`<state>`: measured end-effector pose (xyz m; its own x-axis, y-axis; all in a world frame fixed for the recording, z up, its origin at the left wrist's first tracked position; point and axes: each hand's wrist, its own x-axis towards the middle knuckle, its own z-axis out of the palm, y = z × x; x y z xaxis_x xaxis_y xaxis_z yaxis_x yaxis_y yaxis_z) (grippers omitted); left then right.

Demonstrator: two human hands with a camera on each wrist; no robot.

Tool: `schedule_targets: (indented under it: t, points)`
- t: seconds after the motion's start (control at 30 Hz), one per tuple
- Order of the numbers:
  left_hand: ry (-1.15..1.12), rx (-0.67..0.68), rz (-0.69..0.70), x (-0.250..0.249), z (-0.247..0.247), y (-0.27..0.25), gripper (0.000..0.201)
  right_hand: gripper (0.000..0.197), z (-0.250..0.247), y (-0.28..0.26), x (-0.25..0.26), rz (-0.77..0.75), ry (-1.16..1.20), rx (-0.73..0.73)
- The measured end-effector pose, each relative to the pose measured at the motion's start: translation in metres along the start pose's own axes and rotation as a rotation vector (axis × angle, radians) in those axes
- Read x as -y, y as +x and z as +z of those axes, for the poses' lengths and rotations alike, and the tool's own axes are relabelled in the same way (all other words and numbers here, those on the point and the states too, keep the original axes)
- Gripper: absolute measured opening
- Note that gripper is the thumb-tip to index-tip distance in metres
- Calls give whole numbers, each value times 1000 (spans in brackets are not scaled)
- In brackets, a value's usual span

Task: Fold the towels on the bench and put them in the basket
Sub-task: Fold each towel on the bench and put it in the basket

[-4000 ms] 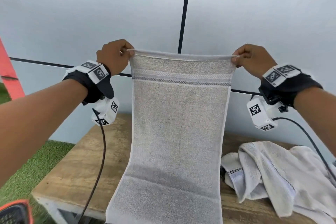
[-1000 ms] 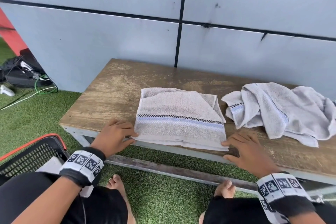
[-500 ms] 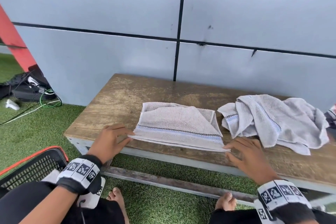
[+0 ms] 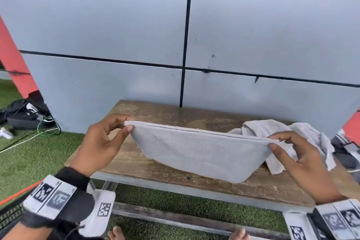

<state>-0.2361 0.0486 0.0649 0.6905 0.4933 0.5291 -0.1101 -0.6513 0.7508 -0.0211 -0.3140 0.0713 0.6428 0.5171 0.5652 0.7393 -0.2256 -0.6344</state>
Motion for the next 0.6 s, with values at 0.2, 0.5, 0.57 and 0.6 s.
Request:
schedule_targets:
  t: [0.2,0.5,0.57,0.6]
  points:
    - [-38,9,16,-21,-3,10,16,13,-8,16,15,-13,115,-36]
    - [119,103,-55,31,32,55,27,19,38,58,-59,109,-44,63]
    - [155,93,-56,40,38,72,25,24,47,76,-68,117,-65,46]
    - [167,87,-56,46,41,81,20,25,51,86,-72,115,-81,37]
